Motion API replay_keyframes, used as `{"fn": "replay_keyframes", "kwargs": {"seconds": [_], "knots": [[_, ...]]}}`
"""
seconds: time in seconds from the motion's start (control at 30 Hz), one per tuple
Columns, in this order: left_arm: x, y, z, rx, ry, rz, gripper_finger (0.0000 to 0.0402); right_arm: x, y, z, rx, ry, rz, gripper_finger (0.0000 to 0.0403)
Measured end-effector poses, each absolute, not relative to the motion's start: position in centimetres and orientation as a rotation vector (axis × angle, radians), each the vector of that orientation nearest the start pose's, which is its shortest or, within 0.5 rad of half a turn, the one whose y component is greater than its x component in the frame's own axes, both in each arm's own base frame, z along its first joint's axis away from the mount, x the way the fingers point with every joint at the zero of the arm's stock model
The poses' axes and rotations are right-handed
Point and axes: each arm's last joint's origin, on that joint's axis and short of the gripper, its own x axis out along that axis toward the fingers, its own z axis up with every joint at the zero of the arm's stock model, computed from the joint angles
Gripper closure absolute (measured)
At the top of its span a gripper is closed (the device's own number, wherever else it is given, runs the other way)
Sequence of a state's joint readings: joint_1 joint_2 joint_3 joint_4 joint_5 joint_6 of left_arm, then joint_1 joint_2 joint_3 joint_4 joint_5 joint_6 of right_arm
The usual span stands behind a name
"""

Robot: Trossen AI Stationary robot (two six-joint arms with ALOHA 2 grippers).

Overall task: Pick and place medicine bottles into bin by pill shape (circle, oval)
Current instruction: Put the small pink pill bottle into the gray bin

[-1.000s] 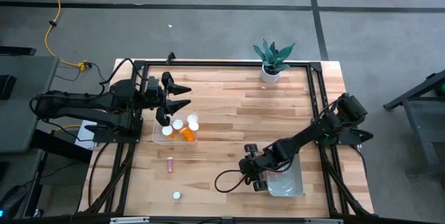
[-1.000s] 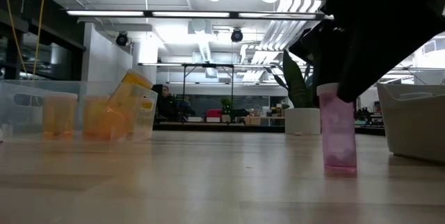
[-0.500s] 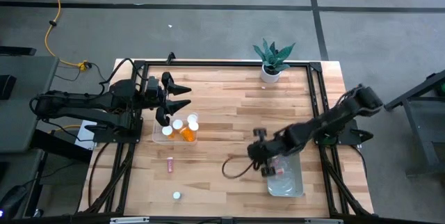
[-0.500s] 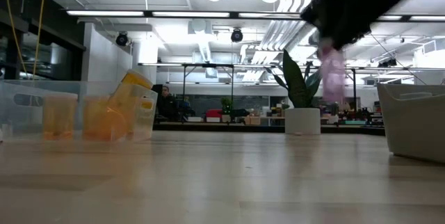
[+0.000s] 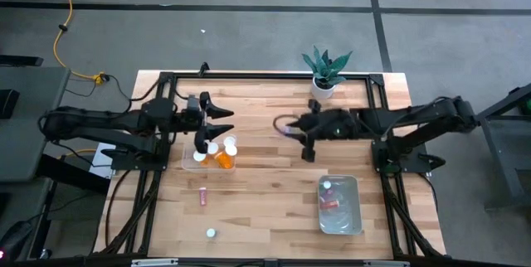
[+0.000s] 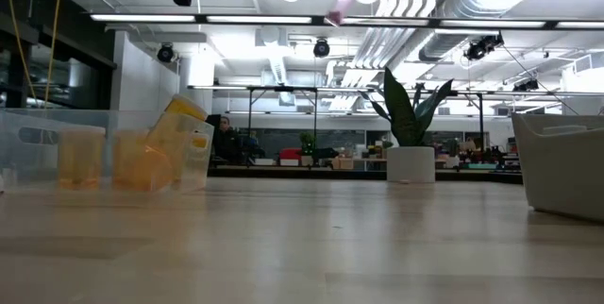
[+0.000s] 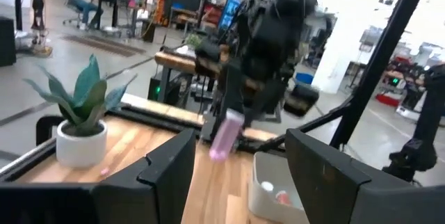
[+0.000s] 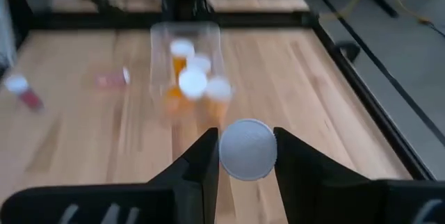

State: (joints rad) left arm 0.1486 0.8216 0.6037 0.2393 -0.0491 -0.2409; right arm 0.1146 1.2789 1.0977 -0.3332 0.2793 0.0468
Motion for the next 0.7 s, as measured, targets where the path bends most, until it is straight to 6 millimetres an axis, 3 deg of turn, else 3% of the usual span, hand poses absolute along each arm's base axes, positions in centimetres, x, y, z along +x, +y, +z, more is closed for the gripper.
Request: {"fn": "replay_keyframes", "kwargs": {"seconds": [0.3,0.7], "knots": [[22.0,3.5,28.0,-0.221,0.044,0.219,0.0191,29.4,-1.6,34.3,0.016,0.256,-0.003,0.0308],[23.1,4.0,27.9,-0.197,-0.019,0.249,0.0191,29.4,-2.1,34.5,0.052,0.234,0.045,0.0308]]}}
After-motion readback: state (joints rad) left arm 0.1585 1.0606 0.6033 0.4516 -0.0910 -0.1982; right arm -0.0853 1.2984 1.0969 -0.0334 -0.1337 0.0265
